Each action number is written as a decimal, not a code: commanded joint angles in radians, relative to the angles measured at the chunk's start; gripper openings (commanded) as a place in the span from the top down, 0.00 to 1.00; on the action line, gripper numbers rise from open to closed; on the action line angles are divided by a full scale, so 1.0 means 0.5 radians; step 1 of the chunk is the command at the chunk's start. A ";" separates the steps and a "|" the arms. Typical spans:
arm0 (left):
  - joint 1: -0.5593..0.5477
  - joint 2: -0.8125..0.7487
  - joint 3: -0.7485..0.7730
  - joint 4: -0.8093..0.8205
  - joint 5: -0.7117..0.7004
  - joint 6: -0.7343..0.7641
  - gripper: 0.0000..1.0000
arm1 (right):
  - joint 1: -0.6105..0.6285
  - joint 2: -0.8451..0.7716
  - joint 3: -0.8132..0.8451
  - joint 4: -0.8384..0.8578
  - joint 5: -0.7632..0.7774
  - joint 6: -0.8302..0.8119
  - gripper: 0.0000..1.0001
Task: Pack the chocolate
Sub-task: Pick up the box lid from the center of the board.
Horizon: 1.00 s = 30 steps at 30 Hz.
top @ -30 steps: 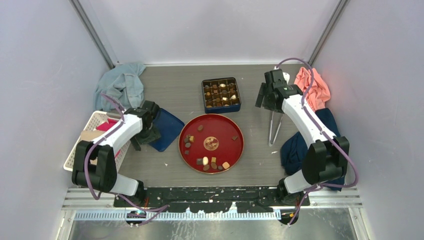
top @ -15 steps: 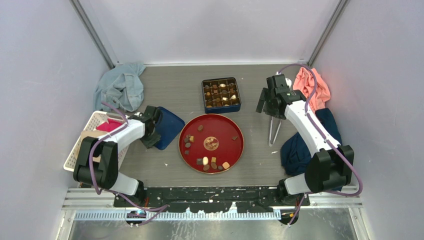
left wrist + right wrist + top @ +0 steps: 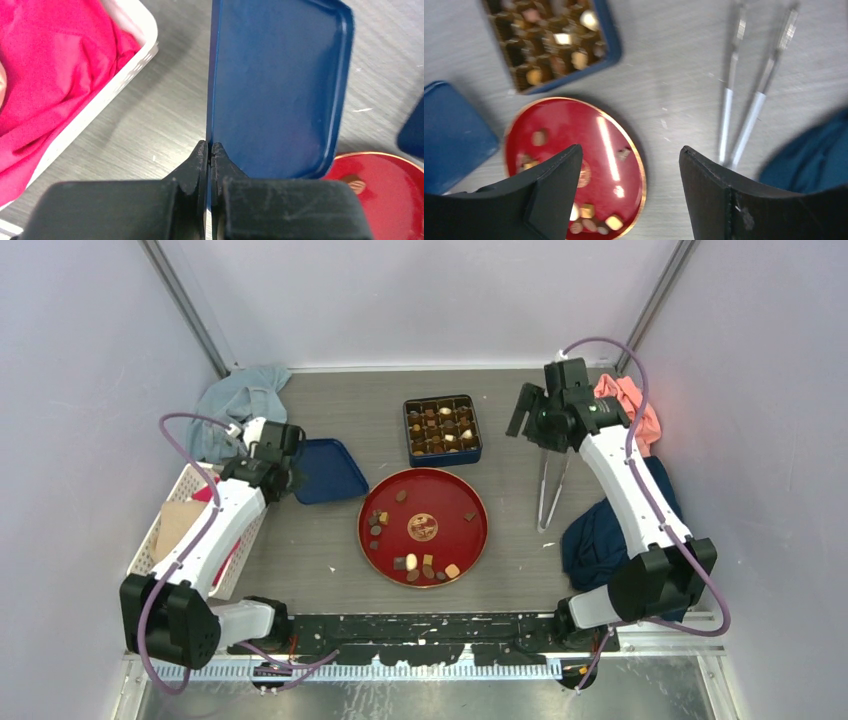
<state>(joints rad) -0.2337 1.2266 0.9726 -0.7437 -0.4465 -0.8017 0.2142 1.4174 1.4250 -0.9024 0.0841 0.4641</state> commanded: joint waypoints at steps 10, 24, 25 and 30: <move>0.004 -0.108 0.287 0.057 0.388 0.344 1.00 | 0.295 0.142 0.301 0.153 -0.725 0.051 0.24; 0.004 -0.178 0.365 0.350 1.250 0.330 1.00 | 0.391 0.405 -0.005 0.874 -1.444 0.600 0.21; 0.004 -0.180 0.362 0.372 1.286 0.308 1.00 | 0.393 0.414 -0.023 0.902 -1.466 0.619 0.21; 0.004 -0.181 0.353 0.497 1.430 0.184 1.00 | 0.392 0.456 -0.103 1.072 -1.559 0.732 0.20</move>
<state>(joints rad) -0.2337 1.1698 1.1130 -0.6262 0.1566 -0.6483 0.4118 1.6520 1.3895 -0.5156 -0.6079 0.7502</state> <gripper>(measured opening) 0.009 0.794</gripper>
